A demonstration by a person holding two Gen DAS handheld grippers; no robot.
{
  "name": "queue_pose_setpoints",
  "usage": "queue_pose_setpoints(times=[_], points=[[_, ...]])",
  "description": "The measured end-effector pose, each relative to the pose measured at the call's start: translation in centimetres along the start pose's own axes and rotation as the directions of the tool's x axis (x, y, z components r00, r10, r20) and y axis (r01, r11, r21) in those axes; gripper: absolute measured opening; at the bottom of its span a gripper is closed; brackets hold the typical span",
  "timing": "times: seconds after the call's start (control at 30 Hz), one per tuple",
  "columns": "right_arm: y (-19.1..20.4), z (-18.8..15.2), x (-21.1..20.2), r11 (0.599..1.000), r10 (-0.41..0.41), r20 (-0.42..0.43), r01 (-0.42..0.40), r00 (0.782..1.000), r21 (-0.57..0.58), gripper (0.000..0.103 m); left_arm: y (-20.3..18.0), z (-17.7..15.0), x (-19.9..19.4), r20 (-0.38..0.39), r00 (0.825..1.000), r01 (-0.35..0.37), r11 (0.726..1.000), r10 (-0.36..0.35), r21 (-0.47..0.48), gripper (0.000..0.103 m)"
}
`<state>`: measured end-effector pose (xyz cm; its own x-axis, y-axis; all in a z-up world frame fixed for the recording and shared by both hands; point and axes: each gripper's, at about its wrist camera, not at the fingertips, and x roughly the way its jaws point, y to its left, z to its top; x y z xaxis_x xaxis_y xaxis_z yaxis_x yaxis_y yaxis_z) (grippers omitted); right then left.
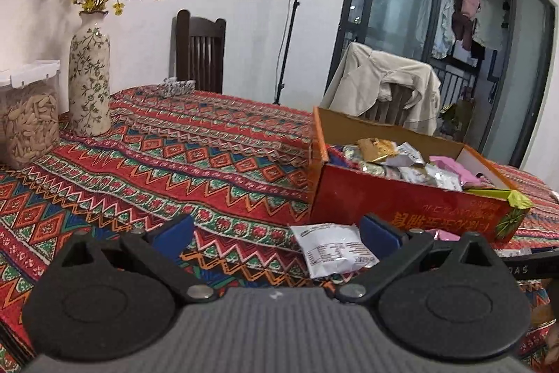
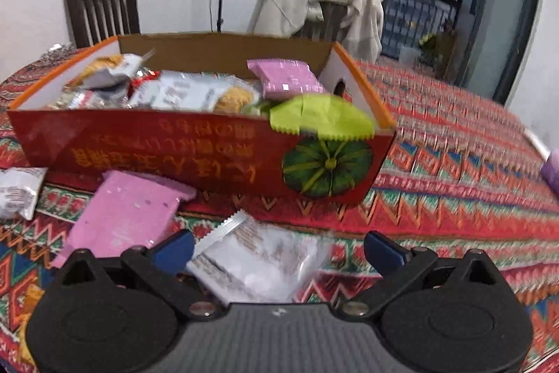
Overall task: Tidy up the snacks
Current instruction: 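Grasp a white printed packet with the right tool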
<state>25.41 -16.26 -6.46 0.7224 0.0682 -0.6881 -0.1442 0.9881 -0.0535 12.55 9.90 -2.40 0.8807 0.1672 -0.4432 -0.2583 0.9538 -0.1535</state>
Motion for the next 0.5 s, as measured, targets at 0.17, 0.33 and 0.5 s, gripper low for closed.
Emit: queue_pose_setpoints(times=[0.17,0.33,0.5], points=[[-0.8,-0.9,0.0,0.997,0.03,0.027,-0.032,0.999,0.071,0.103,0.7,0.1,0.5,-0.035,0.999,-0.008,0.999,0.007,-0.036,0.103],[-0.8,-1.2,-0.2,0.997,0.031,0.029,-0.033,0.999,0.066,0.103,0.6,0.0,0.5,-0.036,0.999,-0.014,0.999,0.012,-0.036,0.103],[-0.6,-1.3,-0.5,0.997,0.051,0.041,-0.053,0.998,0.054,0.1,0.9,0.0,0.5,-0.035,0.999,-0.014,0.999,0.012,-0.051,0.103]])
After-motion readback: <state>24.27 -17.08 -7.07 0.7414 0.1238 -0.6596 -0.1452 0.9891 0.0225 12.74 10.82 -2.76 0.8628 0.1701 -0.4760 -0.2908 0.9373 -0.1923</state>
